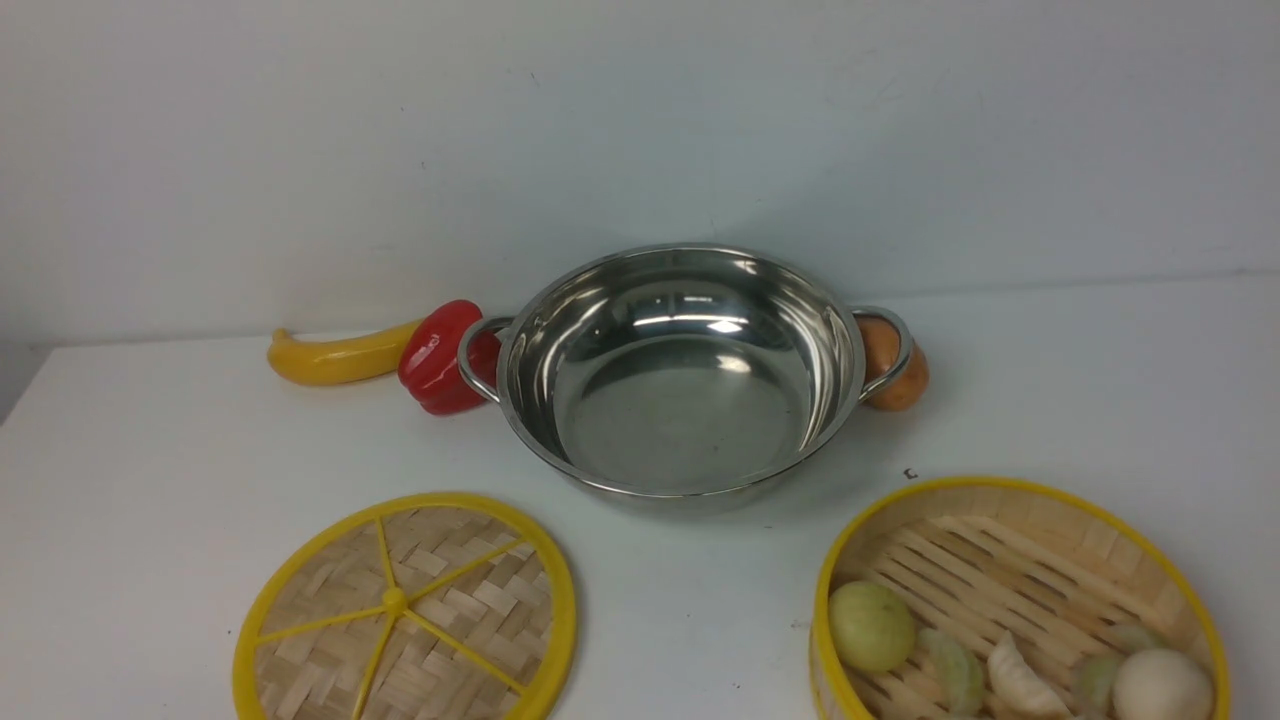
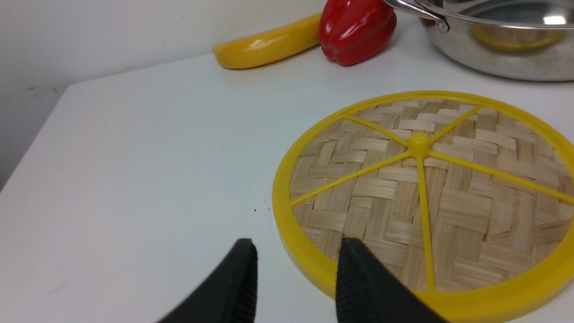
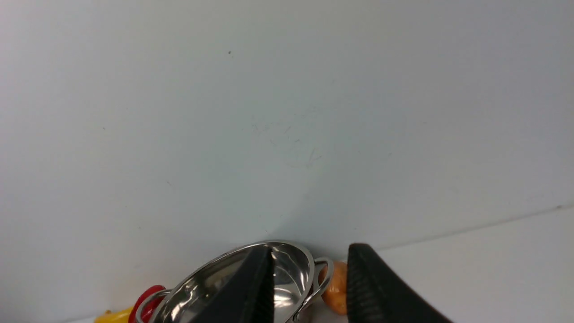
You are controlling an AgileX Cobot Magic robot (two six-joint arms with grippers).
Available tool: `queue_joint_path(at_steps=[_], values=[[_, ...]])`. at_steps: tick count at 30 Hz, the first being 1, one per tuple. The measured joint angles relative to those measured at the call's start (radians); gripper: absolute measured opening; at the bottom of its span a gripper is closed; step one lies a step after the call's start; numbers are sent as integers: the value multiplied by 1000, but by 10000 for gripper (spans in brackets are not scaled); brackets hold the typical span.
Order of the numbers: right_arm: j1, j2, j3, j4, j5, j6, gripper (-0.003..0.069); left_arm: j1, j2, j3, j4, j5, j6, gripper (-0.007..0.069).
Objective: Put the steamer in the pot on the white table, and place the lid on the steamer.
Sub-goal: 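Reach for and grasp the rim of the bamboo steamer holding the buns with the right gripper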
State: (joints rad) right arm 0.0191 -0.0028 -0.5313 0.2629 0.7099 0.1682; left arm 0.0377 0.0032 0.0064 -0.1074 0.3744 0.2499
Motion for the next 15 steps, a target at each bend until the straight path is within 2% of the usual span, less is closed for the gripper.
queue_joint_path(at_steps=[5, 7, 10, 15], values=[[0, 109, -35, 32, 115, -147, 244, 0, 0, 0, 0, 0, 0, 241], [0, 255, -72, 34, 243, -283, 244, 0, 0, 0, 0, 0, 0, 241], [0, 410, -123, 49, 304, -389, 244, 0, 0, 0, 0, 0, 0, 241], [0, 661, -213, 126, 333, -479, 245, 0, 0, 0, 0, 0, 0, 241]])
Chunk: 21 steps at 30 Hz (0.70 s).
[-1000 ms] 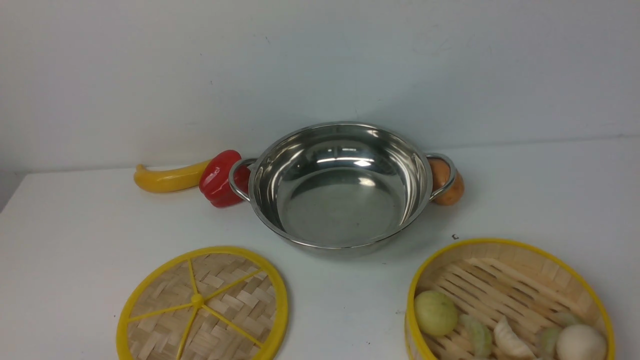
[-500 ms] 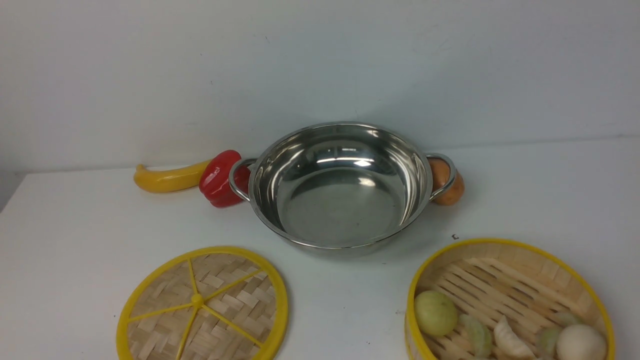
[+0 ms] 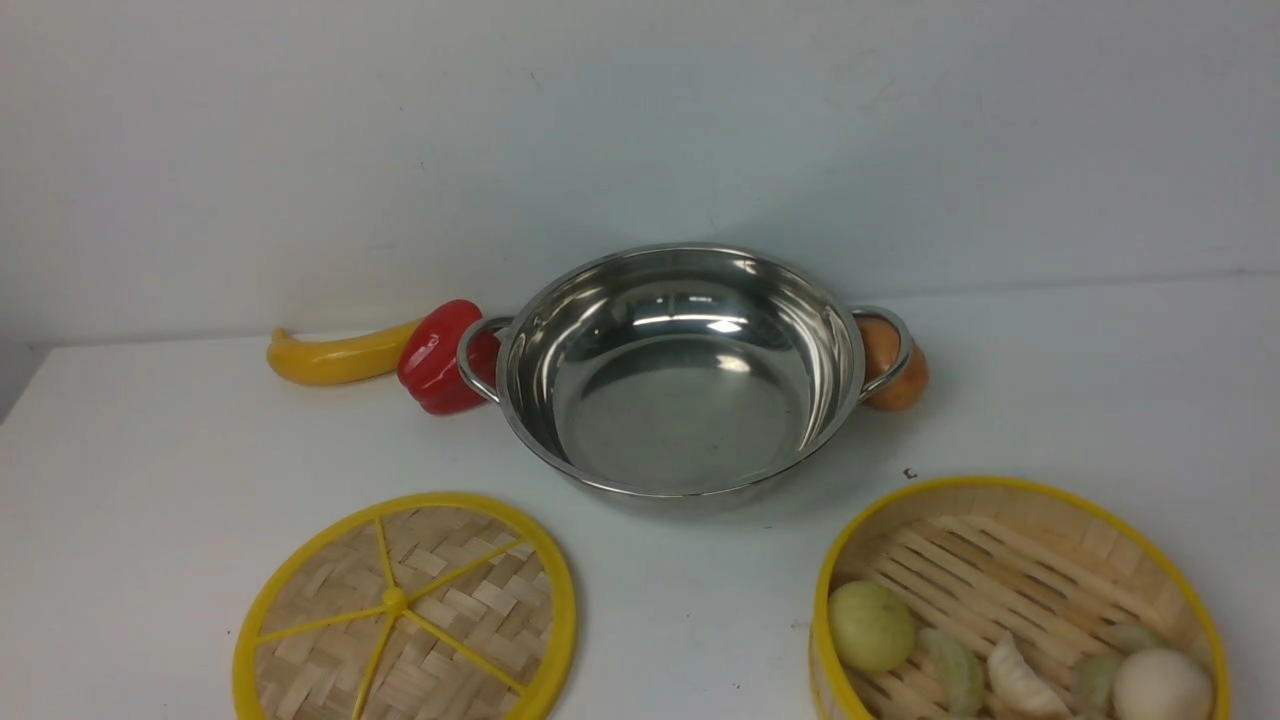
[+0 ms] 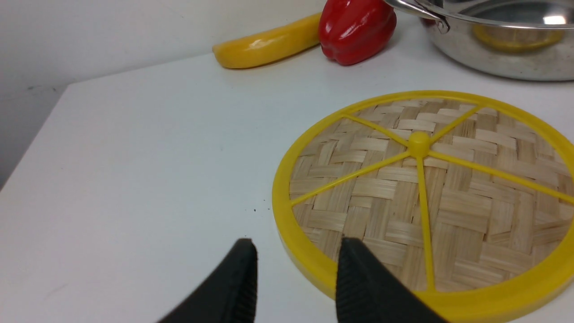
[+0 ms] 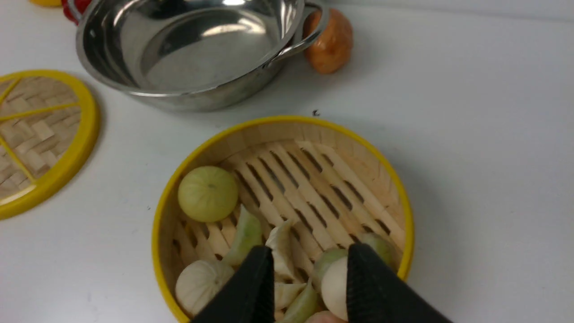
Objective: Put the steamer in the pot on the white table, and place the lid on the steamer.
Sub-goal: 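Reach for and grasp the rim of the bamboo steamer holding the buns with the right gripper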
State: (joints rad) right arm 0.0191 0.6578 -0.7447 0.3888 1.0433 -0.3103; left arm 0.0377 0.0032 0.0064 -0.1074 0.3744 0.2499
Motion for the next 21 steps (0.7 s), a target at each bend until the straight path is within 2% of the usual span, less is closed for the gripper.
queue_joint_path(at_steps=[5, 11, 15, 21], values=[[0, 255, -106, -18, 31, -13, 276, 0, 0, 0, 0, 0, 0, 241], [0, 512, -150, -133, -7, -15, 314, 0, 0, 0, 0, 0, 0, 241], [0, 617, -152, -172, -43, -16, 317, 0, 0, 0, 0, 0, 0, 241], [0, 713, -153, -152, -122, -17, 319, 0, 0, 0, 0, 0, 0, 241]])
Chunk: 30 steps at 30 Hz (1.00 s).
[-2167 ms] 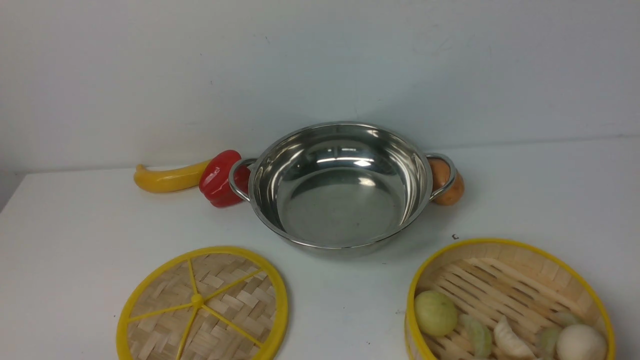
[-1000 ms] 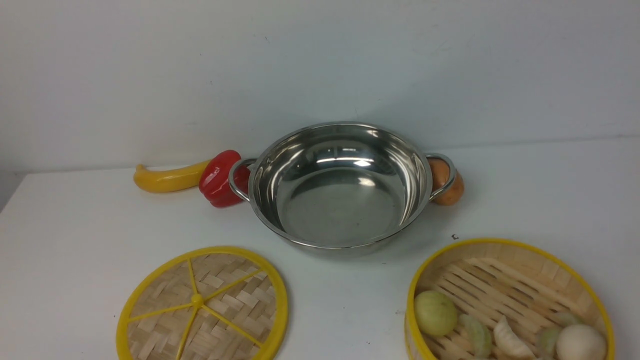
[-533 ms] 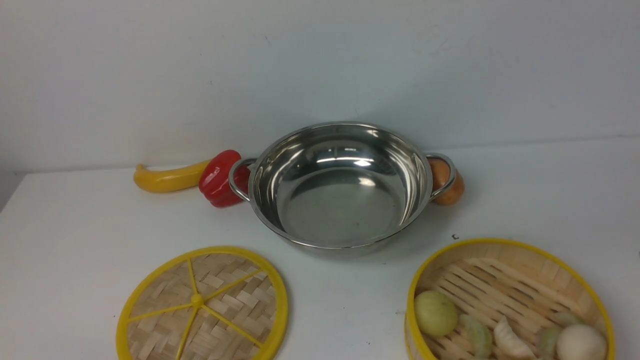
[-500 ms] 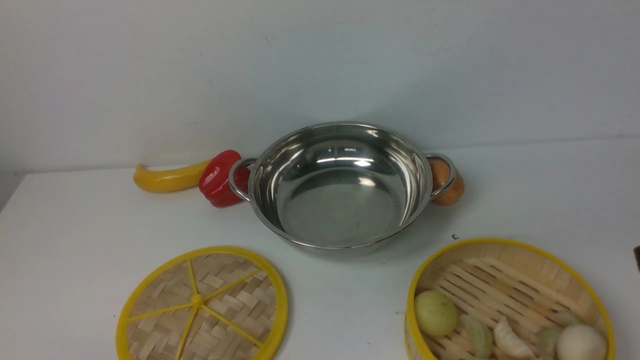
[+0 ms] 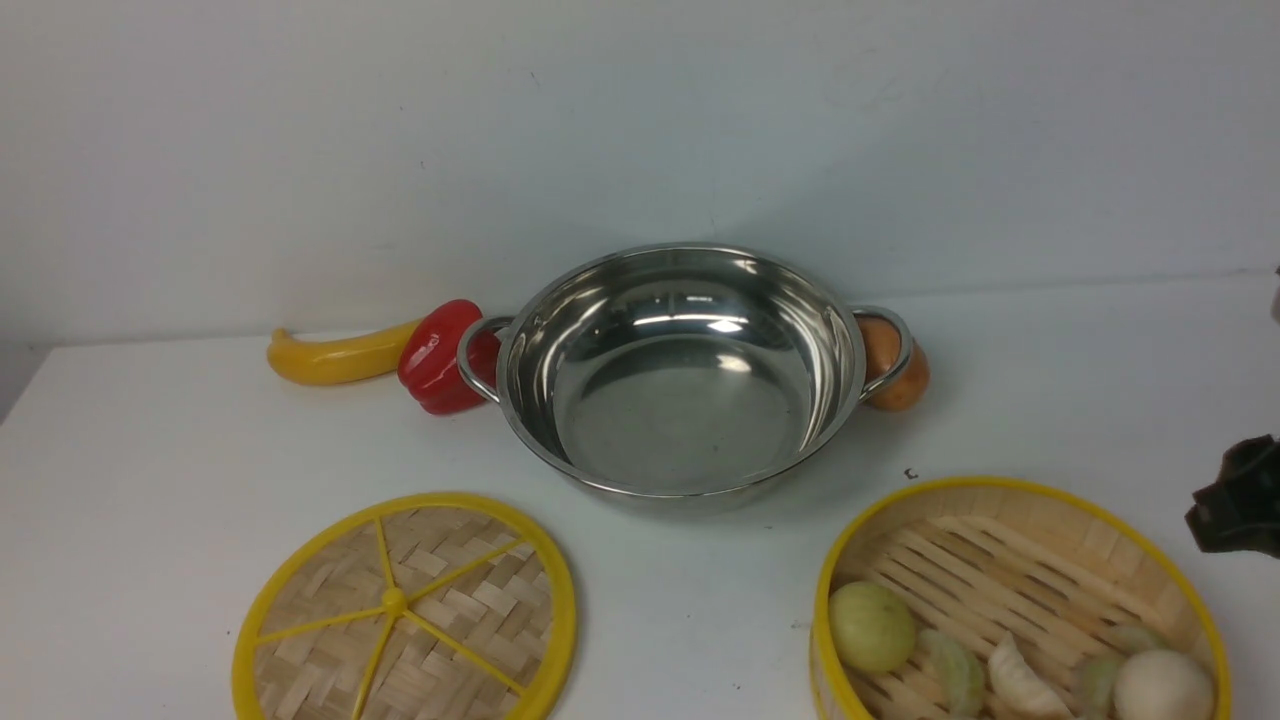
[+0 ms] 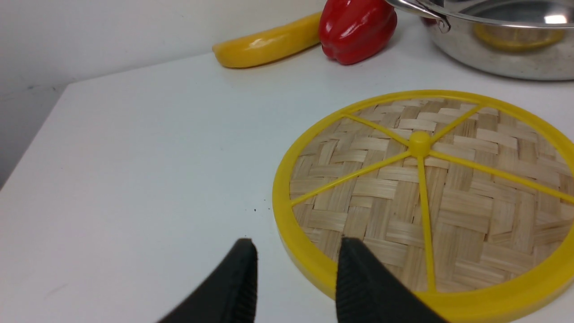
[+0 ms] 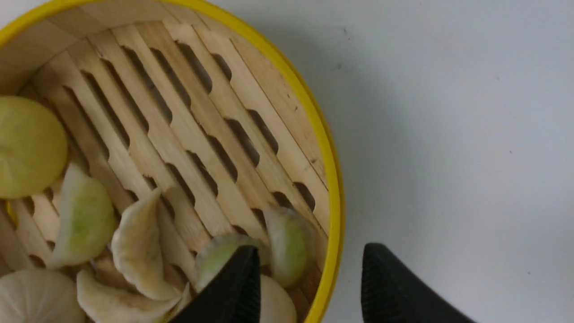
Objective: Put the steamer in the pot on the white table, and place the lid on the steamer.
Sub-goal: 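Reach for and grasp the rim of the bamboo steamer holding the buns with the right gripper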
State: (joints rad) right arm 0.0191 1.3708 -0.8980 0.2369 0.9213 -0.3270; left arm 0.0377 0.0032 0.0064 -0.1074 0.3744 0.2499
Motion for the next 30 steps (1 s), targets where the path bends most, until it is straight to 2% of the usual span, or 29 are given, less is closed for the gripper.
queue_joint_path(at_steps=[16, 30], values=[[0, 228, -2, -3, -101, -56, 320, 0, 0, 0, 0, 0, 0, 241], [0, 306, -2, -4, -133, -60, 320, 0, 0, 0, 0, 0, 0, 241]])
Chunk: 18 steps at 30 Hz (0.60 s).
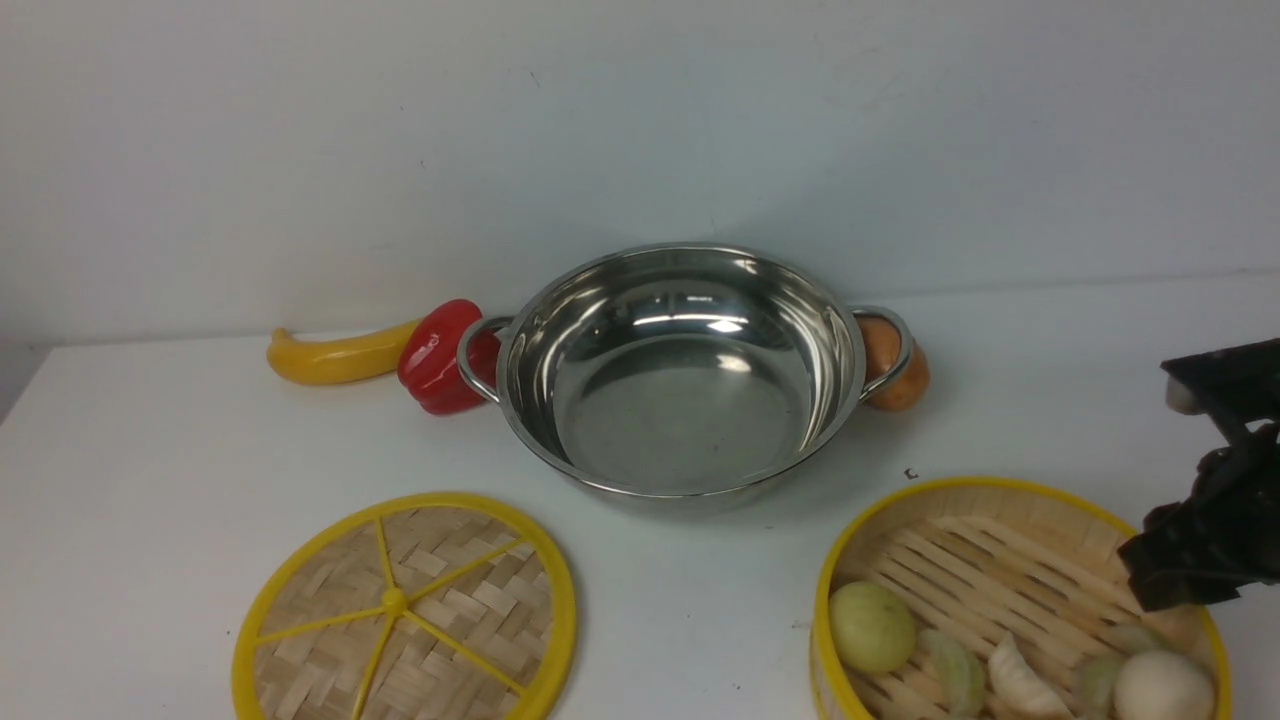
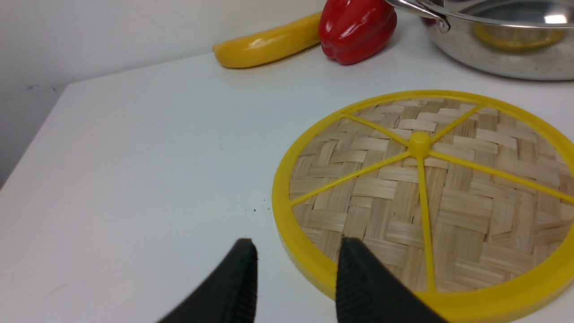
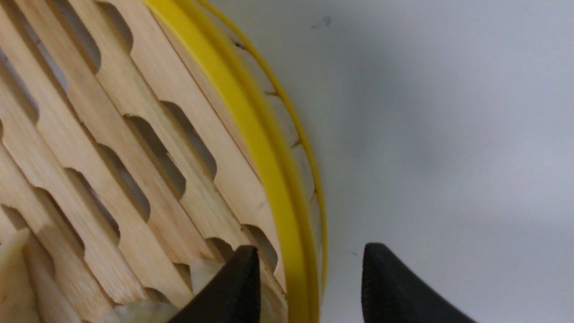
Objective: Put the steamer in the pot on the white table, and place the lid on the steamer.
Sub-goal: 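Reach for and grasp the rim of the bamboo steamer holding the buns with the right gripper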
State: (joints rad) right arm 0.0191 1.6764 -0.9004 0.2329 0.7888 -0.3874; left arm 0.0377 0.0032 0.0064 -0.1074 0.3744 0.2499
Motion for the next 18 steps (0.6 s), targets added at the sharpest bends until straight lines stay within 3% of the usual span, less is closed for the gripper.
queue_joint_path(at_steps=[18], values=[[0, 32, -5, -19, -22, 0, 321, 0, 0, 0, 0, 0, 0, 241]])
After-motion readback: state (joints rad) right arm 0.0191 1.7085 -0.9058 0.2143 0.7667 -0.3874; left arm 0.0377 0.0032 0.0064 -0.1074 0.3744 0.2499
